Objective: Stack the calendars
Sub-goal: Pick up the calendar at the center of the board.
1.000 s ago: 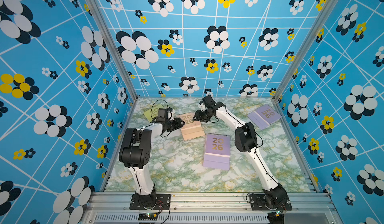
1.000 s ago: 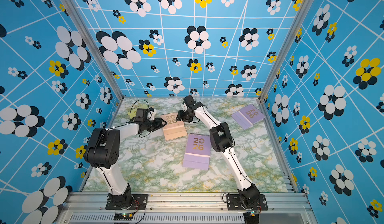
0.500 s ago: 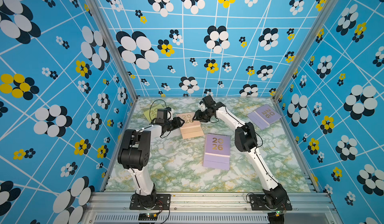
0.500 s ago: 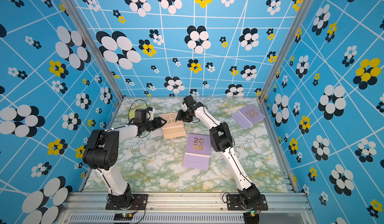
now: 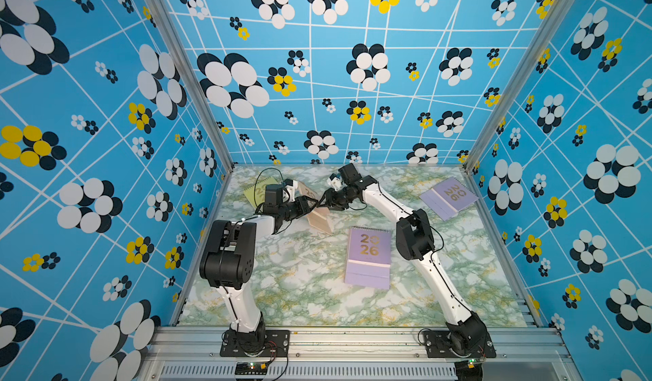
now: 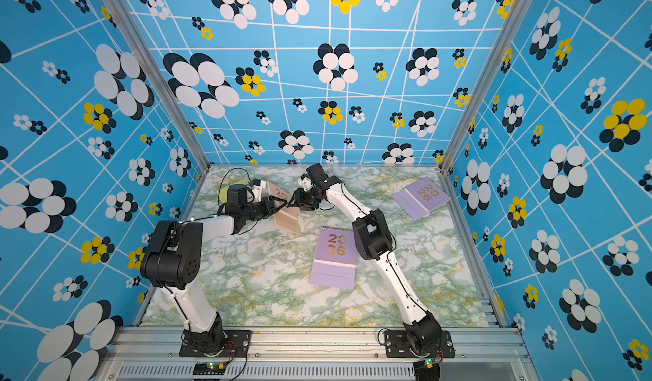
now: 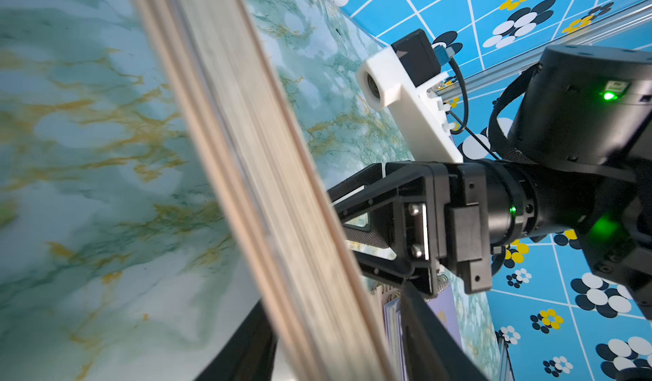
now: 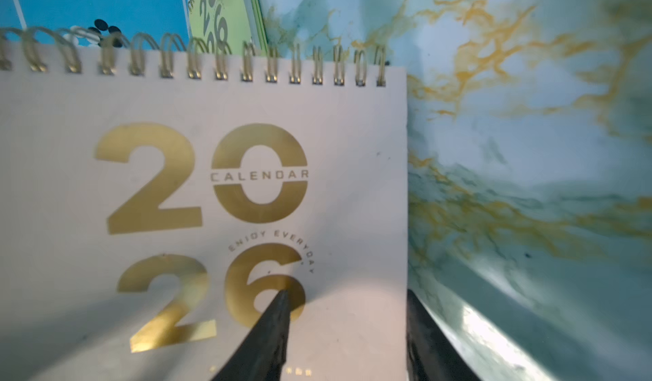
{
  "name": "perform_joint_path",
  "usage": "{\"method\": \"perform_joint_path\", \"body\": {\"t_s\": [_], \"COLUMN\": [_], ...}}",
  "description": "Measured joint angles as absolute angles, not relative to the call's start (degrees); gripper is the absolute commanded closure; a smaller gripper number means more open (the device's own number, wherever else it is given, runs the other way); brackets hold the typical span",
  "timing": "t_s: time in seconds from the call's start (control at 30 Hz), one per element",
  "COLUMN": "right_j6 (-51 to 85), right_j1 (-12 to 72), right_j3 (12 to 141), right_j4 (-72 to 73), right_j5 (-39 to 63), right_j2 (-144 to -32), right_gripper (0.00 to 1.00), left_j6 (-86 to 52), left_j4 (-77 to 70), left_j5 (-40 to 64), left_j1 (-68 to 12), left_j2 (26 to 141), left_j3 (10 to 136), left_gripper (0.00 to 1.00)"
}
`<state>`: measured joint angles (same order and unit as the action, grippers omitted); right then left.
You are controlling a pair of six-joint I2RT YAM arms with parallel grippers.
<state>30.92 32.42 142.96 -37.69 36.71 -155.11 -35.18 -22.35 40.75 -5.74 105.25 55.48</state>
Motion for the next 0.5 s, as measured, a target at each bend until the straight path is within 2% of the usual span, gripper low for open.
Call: {"method": "perform_joint_path", "body": {"t_s": [0.27, 0.5], "right_j6": [30.9, 30.7], "right_j1": [32.4, 32.3], "right_j3": [143.0, 143.0], "right_j4": [-37.7, -38.3], "right_j5": [36.6, 36.4], "right_j2": [-155.1, -155.1], "right_gripper": [0.48, 0.48], "left_j6": [-35.6, -34.9], "left_j4": [-21.4, -19.4], "left_j5": [40.8, 40.5], "left_j1": [-5.3, -4.9], "left_j2": [105.3, 105.3], "left_j3": [55.5, 55.4], "left_gripper": [0.56, 0.71]}}
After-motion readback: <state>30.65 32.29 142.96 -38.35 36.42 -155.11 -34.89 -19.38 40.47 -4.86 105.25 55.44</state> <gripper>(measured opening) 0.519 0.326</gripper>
